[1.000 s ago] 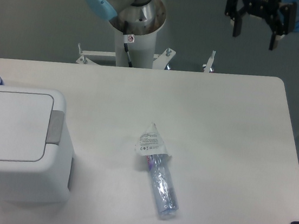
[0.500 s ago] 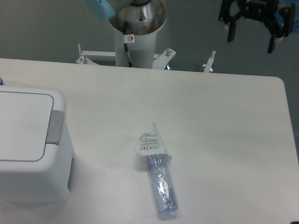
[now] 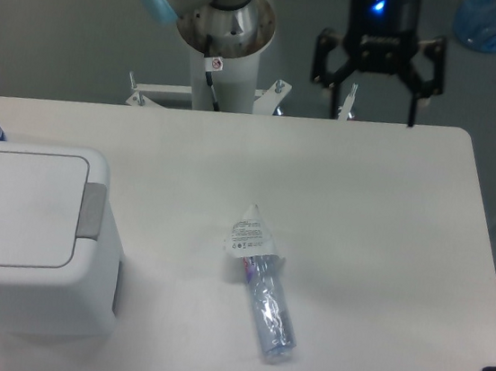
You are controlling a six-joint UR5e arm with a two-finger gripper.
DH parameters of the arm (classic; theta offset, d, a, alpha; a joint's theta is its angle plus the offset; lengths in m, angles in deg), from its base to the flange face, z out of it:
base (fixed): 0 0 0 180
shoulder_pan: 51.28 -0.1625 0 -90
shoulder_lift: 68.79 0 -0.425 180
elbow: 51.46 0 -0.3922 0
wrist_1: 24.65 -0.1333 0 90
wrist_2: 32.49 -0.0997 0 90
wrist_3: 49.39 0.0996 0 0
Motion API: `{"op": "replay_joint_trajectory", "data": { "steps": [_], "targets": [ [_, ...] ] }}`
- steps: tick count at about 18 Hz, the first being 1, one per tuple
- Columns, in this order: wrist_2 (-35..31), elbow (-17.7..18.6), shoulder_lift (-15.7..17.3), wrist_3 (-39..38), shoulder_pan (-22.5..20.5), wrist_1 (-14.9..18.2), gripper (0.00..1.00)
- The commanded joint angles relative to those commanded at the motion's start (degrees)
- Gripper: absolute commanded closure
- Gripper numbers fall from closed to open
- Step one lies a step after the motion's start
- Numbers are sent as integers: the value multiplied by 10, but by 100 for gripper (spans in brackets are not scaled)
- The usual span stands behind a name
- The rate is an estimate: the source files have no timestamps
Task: Open the trash can
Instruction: 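Move the open gripper over to the white trash can lid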
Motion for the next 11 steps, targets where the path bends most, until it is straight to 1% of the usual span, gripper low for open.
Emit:
{"op": "replay_joint_trajectory", "data": {
  "steps": [4,5,7,9,11],
  "targets": [
    [0,-2,-20,-119,47,-61,0],
    [-1,-2,-26,-149,61,-70,0],
    [0,-11,-39,-184,86,-74,0],
    [0,-17,-50,-188,113,-74,0],
    [0,-17,-59,-188,129,-79,0]
  ]
}}
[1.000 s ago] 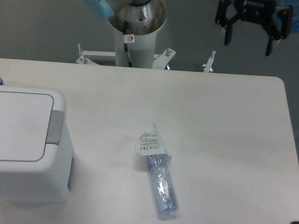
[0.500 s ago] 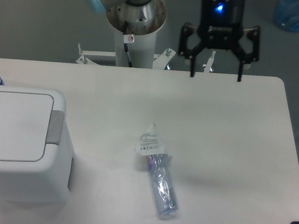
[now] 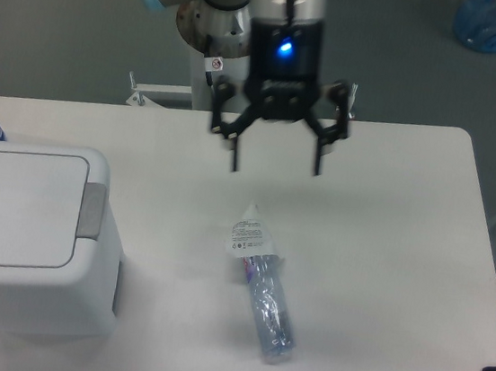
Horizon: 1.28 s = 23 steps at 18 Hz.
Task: Open the trash can
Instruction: 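Move the open gripper over to the white trash can lid, then lower the gripper against the lid edge and push it open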
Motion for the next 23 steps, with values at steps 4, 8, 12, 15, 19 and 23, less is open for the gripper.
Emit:
{"op": "replay_joint_trajectory", "data": {
  "steps": [4,8,12,15,19,23],
  "targets": [
    [0,0,-15,-16,30,-11,0],
    [0,0,-29,-37,57,-15,0],
    [0,6,-31,-39,74,-14,0],
    [0,9,-35,-40,81,-14,0],
    [0,10,-38,-41,84,-13,0],
    [-1,10,-43,-41,84,-13,0]
  ]
}}
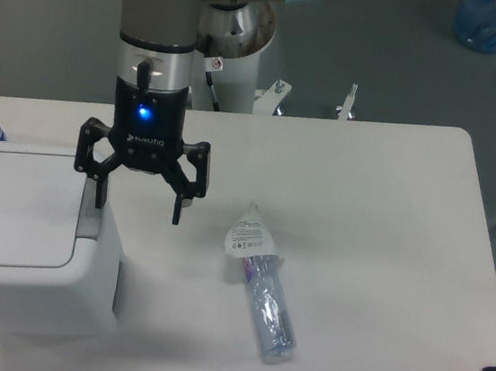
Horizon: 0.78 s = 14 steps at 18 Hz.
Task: Open the trash can
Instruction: 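Lower the gripper against the lid edge and push it open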
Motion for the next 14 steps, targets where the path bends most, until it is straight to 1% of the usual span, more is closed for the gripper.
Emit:
{"op": "replay_joint_trajectory", "data": {
  "steps": [14],
  "targets": [
    [-2,8,-3,1,5,-1,0]
  ]
}}
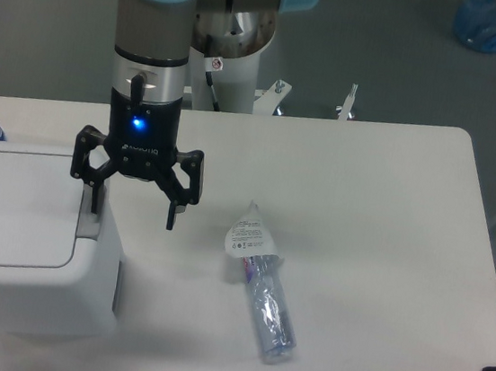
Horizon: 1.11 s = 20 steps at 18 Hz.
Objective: Open the trash can
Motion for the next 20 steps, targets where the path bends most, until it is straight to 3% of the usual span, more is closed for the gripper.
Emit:
{"op": "replay_joint_trajectory", "data": {
  "steps": [20],
  "targets": [
    [-1,7,-1,-1,1,0,0]
  ]
}}
